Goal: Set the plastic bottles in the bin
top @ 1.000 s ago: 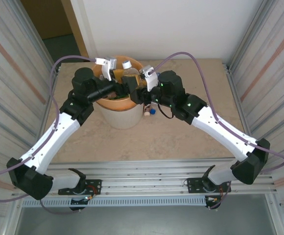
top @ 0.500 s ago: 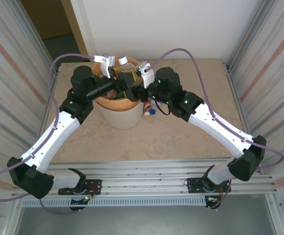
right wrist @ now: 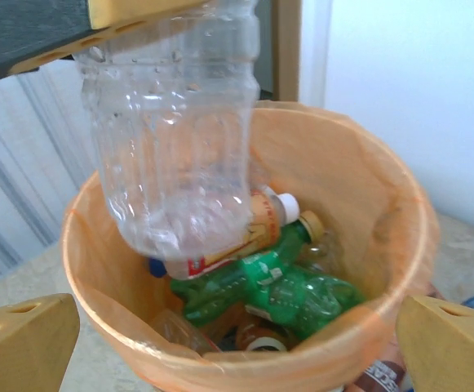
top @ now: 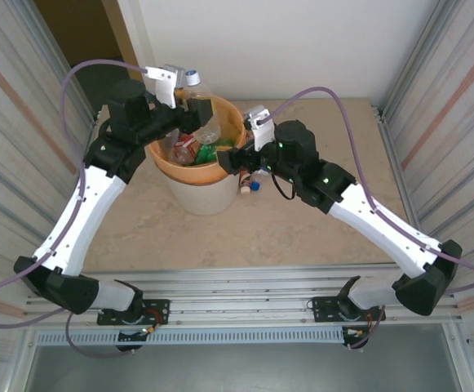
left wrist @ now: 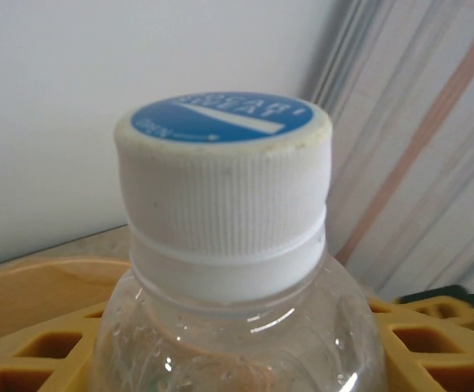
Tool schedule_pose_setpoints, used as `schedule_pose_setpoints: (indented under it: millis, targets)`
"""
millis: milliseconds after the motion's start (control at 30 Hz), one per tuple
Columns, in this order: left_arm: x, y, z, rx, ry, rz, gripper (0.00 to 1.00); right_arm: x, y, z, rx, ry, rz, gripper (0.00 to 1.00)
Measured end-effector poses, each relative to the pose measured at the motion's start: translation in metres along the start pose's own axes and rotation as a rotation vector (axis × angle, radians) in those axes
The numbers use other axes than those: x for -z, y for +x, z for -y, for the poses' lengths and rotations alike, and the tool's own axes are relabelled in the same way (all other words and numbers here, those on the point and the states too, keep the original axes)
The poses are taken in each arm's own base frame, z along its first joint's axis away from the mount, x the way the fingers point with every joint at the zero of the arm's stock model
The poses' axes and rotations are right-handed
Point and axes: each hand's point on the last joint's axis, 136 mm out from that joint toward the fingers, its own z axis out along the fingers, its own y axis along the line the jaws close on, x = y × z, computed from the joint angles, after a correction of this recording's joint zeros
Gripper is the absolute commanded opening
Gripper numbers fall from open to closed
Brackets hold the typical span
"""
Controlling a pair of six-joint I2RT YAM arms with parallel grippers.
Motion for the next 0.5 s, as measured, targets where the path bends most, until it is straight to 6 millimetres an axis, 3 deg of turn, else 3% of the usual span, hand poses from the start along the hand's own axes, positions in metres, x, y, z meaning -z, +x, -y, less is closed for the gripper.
schedule_pose_setpoints:
  millis: [133, 500]
  targets:
    - [-0.006, 0.012, -0.018, -0.020, -0.063, -0.082, 0.17, 0.010, -0.002, 0.015, -0.018, 0.083, 0.011, 0.98]
    - [-0.037, 0.068, -0.050, -0.007, -0.127, -0.325, 0.23, 0.014, 0.009, 0.039, -0.056, 0.217, -0.025, 0.98]
